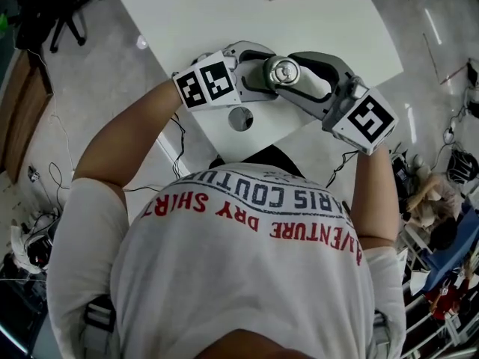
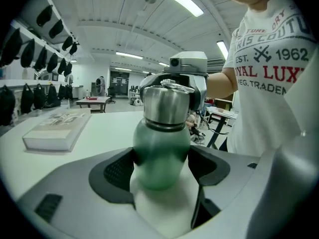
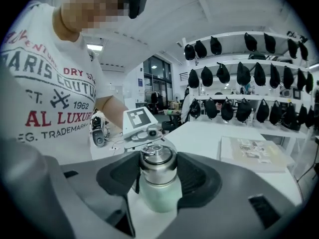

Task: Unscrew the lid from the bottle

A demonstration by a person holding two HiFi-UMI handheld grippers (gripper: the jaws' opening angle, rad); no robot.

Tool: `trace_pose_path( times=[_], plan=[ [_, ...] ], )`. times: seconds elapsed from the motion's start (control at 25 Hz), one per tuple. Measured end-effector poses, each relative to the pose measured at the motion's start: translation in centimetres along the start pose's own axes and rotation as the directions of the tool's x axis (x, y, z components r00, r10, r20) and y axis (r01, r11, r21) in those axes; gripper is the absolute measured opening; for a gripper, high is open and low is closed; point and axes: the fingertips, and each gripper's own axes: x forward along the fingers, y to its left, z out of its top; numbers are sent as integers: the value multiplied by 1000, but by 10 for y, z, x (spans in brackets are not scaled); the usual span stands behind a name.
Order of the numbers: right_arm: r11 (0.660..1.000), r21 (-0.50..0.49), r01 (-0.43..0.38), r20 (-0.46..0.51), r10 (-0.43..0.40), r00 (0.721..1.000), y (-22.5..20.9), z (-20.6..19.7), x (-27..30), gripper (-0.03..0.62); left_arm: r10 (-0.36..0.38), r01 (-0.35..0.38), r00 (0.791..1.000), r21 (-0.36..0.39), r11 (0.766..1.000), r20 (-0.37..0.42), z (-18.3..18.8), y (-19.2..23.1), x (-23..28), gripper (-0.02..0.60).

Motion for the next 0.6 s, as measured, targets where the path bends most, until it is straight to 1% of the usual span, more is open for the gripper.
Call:
trace_pose_path(
  times=[0.08,0.2,0.32,0.44,0.52,0.6],
  plan=[
    [999,-20,-42,-8,42,999,2,1,1,239,-60,61,998,31,998,-33,-2,-1,0,357],
    [995,-24,-99,-18,99,995,3,0,-1,239,-144,154,984,94,984,-104,-6,-3,1,354],
    [989,-28,-145,-16,144,989,4,0,1,239,-196,213,971,116,970,-139,-9,-3,1,353],
    [986,-32,-161,-17,160,987,4,1,1,241,-215,230,968,116,966,-130,-9,-2,1,354],
    [986,-38,-160,-26,159,987,4,0,2,241,-210,223,970,114,968,-120,-9,-2,0,354],
    [989,-49,-139,-30,138,990,4,0,4,241,-197,209,974,106,972,-115,-10,-2,-1,353]
  ],
)
